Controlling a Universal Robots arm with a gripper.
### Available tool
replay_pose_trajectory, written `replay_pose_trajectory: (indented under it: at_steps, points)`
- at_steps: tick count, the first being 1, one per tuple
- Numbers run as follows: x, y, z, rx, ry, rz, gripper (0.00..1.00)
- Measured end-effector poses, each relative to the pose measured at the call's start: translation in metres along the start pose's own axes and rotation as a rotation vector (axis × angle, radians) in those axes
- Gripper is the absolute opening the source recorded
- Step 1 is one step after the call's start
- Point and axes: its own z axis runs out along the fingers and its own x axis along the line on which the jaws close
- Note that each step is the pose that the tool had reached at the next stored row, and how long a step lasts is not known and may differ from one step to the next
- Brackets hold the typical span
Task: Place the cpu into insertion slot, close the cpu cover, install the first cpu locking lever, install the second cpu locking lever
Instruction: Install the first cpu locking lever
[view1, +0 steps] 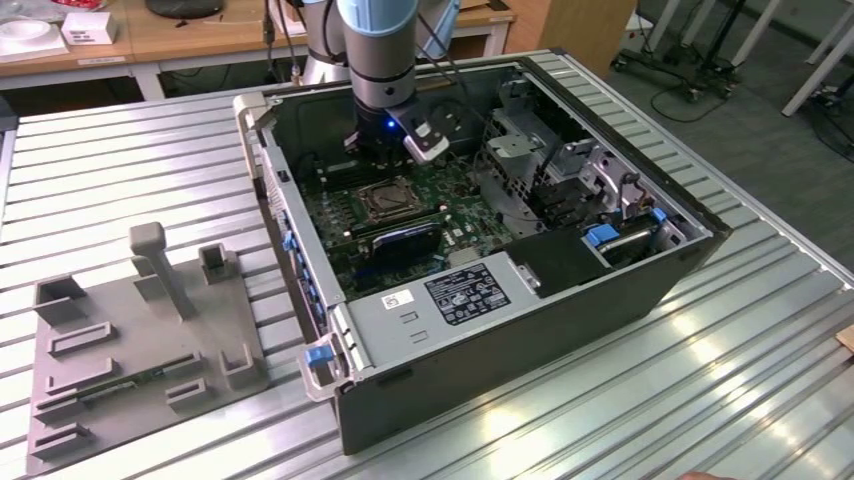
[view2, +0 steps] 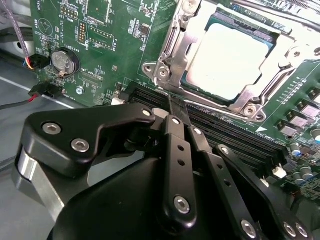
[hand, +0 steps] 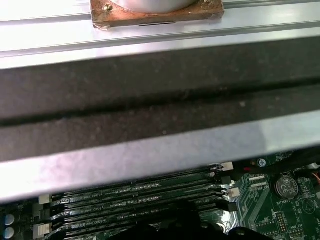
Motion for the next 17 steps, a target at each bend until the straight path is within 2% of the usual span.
replay_pose_trajectory:
  at_steps: [10, 17]
  points:
    - [0.0007, -0.0008, 0.0015, 0.0033, -0.0012, -0.001, 0.11]
    - [0.0010, -0.0015, 0.0035, 0.0017, -0.0033, -0.001, 0.11]
